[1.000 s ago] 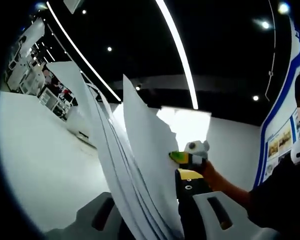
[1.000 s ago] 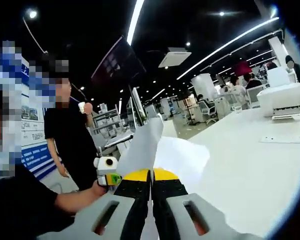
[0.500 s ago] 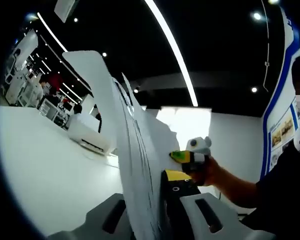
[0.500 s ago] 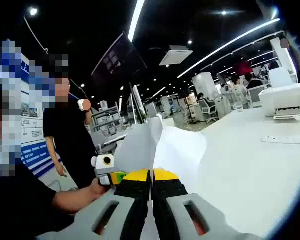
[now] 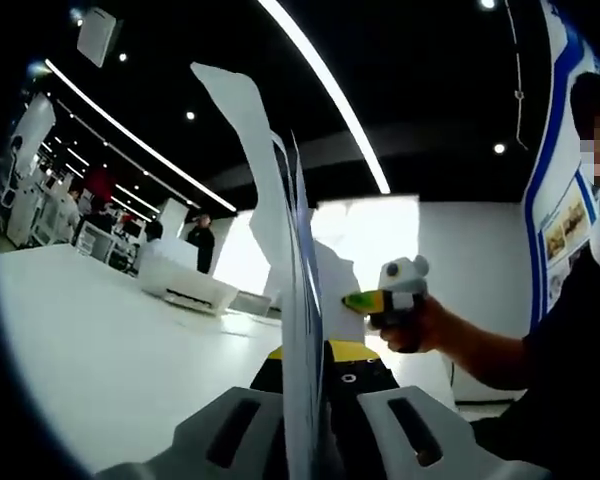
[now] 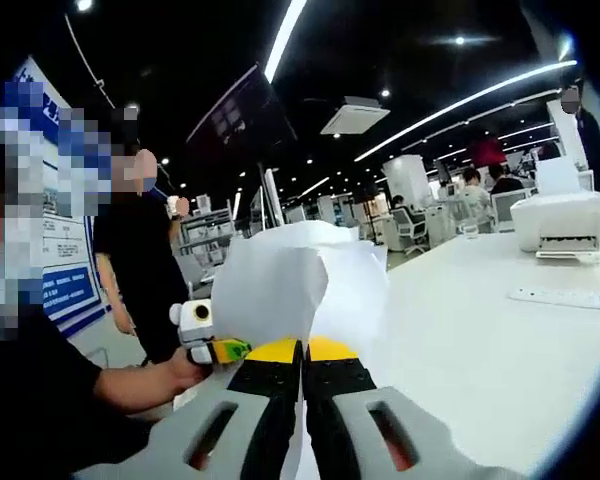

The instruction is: Organize the stack of printing papers by aligning and flattening the scattered papers on the table

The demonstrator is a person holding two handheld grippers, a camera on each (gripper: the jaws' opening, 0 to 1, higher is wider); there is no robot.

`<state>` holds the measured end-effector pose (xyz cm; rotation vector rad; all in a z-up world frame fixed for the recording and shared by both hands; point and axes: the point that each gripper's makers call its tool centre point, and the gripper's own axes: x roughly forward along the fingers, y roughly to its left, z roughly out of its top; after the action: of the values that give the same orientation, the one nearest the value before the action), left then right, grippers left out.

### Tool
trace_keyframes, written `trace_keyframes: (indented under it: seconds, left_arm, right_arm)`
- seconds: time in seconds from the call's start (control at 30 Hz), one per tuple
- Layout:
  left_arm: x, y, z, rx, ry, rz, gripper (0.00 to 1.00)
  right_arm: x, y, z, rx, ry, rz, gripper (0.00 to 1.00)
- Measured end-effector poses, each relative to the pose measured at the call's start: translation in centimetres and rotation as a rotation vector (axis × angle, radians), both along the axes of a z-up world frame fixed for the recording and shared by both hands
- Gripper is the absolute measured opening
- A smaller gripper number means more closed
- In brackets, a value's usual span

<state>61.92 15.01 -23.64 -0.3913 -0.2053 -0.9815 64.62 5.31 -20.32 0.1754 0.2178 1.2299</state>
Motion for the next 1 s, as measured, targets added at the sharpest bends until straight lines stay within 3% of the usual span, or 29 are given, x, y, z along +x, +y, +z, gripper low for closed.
trace_keyframes:
  seconds: [0.23,0.5,0.67,0.83,1.0]
  left_arm:
    - [-0.2,0.2,0.2,0.024,-0.012,0.0,0.05]
    - [-0.3,0.8,0.8,0.011,-0.026,-0.005,0.05]
    - [-0.7,0.7,1.2,-0.005,-0.043,-0.029,0.05]
    - [-1.1,0.4,1.6,-0.026,-0.061,-0.062,0.05]
    - [-1.2,-0.1,1.6,-0.044,-0.062,-0.102,0.05]
  right_arm:
    - [1.1,-1.6,0.3,0.022,-0.032,-0.066,0.0]
    - [2.9,-3.5,0.3,0.077,-0.059,-0.161,0.11]
    - [2.8,-3.2,0.3,0.094,-0.061,-0.156,0.17]
    - [2.6,-2.6,0.3,0.145,-0.052,-0.122,0.36]
    - [2.3,-1.6,-1.4,0.124,-0.037,-0.071,0.42]
